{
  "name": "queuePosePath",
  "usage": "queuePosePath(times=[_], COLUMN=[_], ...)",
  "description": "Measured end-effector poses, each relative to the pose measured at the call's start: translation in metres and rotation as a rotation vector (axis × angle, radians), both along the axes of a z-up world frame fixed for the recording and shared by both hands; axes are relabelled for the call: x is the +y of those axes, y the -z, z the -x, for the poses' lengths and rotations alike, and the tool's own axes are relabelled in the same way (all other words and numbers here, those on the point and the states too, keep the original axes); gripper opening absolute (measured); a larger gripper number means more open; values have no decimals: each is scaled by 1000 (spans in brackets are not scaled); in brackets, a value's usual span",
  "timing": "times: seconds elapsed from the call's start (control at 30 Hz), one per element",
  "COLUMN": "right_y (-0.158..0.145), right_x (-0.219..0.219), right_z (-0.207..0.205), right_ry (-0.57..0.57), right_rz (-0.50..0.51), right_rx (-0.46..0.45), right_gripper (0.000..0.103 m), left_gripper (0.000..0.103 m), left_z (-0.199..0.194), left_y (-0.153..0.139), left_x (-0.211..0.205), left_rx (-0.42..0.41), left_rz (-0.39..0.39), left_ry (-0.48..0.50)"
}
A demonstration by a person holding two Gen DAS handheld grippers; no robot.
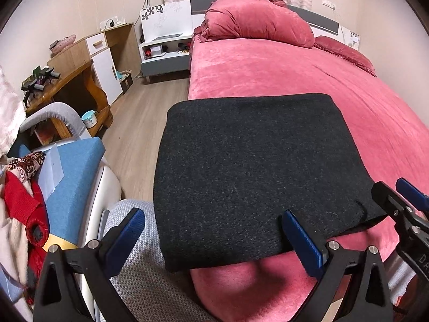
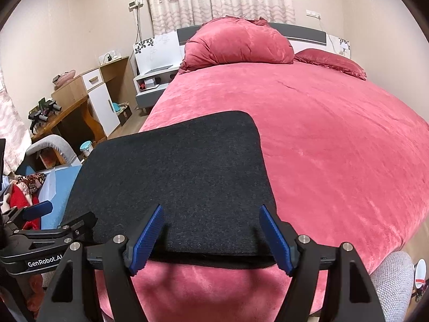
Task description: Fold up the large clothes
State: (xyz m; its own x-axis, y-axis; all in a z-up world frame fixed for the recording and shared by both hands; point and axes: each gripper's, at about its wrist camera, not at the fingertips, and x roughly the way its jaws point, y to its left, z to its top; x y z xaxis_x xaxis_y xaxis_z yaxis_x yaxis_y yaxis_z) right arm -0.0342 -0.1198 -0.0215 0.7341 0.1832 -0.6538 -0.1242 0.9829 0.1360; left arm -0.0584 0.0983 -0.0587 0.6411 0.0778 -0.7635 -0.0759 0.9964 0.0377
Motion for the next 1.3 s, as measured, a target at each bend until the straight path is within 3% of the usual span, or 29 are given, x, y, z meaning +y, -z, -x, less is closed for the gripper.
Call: queuePosePath(times=[1.3], right_y=[4], right_x=[3], right_z=[-1], right_ry=[-19], right_rz=[-13], right_rx=[20], right_gripper=[75], left_gripper=[103], left_z=[10], left_y=[-9], left_x=[-1], left_rx=[-46], left_rz=[-2], left_ry=[3])
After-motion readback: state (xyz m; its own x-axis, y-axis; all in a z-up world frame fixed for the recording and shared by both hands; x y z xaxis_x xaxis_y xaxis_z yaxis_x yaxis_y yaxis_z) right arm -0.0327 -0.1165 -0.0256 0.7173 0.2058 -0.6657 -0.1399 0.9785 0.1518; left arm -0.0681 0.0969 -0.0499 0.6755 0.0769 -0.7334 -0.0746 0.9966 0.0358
